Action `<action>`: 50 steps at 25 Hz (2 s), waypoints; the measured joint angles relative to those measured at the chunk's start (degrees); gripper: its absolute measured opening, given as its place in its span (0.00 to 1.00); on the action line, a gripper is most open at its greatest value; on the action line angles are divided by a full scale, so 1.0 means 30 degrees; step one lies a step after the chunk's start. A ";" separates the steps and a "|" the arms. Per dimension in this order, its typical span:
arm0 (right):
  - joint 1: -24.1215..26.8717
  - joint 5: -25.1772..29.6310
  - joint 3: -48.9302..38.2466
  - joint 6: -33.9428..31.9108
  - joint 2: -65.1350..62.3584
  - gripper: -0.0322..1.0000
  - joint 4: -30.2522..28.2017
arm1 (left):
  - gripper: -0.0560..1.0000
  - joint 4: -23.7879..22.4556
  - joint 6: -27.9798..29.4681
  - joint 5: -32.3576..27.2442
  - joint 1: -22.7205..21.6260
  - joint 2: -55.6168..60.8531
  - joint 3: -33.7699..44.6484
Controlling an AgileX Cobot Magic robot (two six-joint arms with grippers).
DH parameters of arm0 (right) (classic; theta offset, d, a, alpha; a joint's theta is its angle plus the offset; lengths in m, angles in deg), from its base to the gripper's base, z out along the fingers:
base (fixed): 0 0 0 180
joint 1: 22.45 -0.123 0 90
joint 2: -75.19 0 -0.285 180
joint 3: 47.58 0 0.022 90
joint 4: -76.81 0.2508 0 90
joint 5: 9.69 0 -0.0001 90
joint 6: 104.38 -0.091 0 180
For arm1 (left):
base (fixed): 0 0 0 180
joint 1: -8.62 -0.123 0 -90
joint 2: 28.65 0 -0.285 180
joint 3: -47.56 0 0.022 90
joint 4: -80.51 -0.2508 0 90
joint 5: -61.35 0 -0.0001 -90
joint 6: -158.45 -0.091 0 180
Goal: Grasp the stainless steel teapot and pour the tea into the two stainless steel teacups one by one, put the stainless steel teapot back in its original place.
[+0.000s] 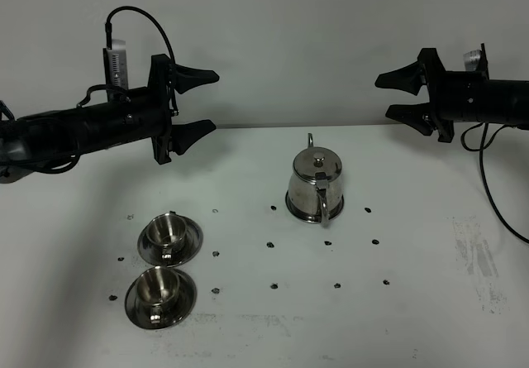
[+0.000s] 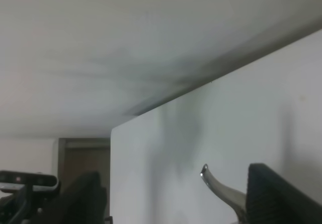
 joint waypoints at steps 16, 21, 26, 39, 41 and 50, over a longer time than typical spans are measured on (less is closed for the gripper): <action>-0.0043 0.2284 0.2703 0.4635 0.0000 0.50 -0.7674 | 0.72 -0.6554 -0.7267 0.1120 0.0150 0.0711 -0.0014; -0.0186 0.3540 0.6098 0.0381 -0.0155 0.48 -1.5146 | 0.72 -1.4489 -0.4950 0.3592 0.0611 0.2651 -0.0014; -0.0186 0.3817 0.5852 -0.0872 -0.2125 0.47 -1.8373 | 0.72 -1.9530 -0.2974 0.4021 0.0702 0.4313 0.0237; -0.0608 0.1622 -0.5481 -0.0957 -1.2179 0.47 -1.9776 | 0.72 -1.6002 -0.8796 0.9694 0.0702 1.5120 1.0255; -0.0608 0.0189 -0.7433 -0.0252 -1.3581 0.47 -1.8918 | 0.72 -1.6025 -0.8966 1.0123 0.0702 1.7130 1.1377; -0.3127 -0.2519 -1.1336 -0.0445 -1.7702 0.47 -1.9821 | 0.72 -2.1013 -0.4233 0.7223 0.0702 2.3240 1.4301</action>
